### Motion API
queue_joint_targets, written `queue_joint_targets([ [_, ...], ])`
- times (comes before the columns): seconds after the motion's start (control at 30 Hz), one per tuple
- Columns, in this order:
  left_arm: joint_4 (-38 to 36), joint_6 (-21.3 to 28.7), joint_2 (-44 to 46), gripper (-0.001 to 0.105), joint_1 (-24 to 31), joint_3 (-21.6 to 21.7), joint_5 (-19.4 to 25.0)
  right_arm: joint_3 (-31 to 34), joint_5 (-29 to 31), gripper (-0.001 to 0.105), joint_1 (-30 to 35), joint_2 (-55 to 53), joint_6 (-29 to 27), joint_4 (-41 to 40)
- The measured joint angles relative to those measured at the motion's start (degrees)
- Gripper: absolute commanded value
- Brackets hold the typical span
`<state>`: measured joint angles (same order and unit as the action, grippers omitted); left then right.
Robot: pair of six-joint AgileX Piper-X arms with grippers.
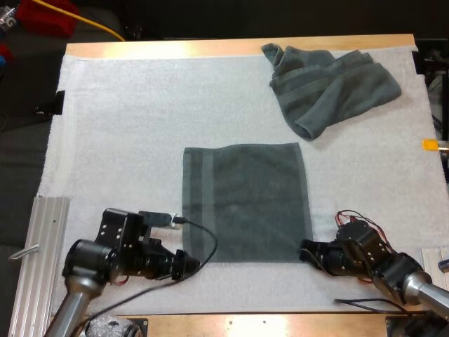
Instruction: Pick towel from pile, fold and stack
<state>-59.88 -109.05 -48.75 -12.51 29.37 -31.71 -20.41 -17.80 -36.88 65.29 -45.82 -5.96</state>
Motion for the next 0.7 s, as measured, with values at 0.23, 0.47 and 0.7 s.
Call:
queue_joint_targets([
  [0.23, 7.08, -0.96, -11.86, 0.067, 0.0, 0.0, -0.15, 0.0, 0.0, 0.001, 0.0, 0.0, 0.0, 0.0],
  [0.47, 9.81, -1.31, -20.12, 0.067, 0.0, 0.0, -0.15, 0.0, 0.0, 0.001, 0.0, 0.0, -0.41, 0.0],
  [0.7, 13.16, -1.52, -24.91, 0.067, 0.0, 0.0, -0.05, 0.0, 0.0, 0.001, 0.0, 0.0, -1.26, 0.0],
])
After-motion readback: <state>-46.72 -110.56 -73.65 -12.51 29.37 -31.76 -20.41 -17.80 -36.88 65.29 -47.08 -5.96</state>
